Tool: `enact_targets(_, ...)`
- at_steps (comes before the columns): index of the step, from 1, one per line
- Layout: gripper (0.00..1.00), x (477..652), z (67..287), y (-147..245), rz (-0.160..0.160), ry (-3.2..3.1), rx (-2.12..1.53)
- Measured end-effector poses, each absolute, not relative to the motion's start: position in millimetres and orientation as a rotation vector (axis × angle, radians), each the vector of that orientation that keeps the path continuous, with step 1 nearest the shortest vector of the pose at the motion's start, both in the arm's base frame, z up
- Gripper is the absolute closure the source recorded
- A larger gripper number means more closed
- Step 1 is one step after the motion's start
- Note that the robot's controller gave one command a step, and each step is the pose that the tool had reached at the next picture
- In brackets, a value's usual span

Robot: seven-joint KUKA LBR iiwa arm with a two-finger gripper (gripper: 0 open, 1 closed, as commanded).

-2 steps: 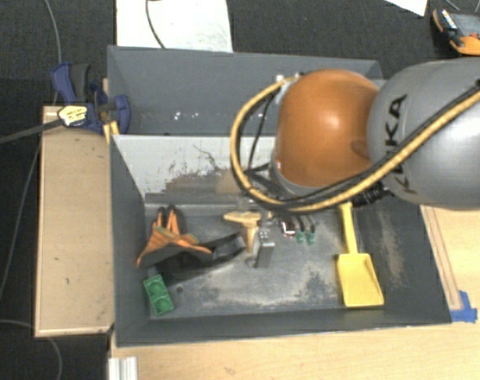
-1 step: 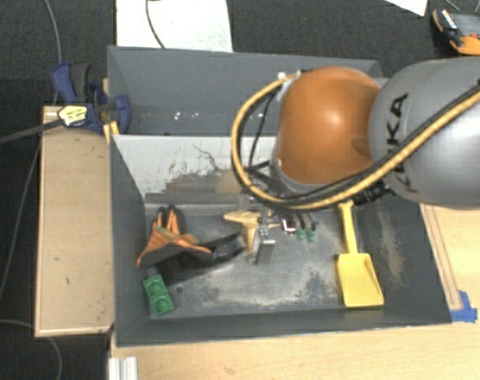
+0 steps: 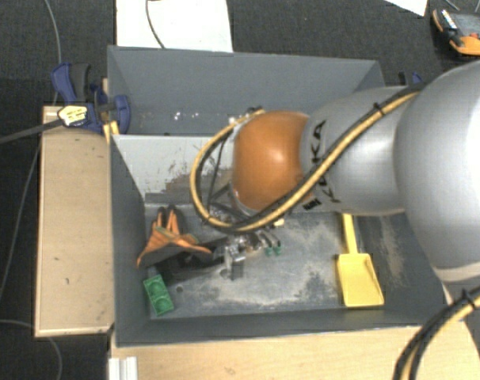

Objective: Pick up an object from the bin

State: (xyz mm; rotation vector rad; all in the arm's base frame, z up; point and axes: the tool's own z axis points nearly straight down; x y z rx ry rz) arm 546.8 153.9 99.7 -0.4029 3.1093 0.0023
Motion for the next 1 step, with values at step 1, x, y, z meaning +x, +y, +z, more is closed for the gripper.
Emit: enact_targets(1,0.0,548.6,160.9,179.8,0.005,3.12,-0.254)
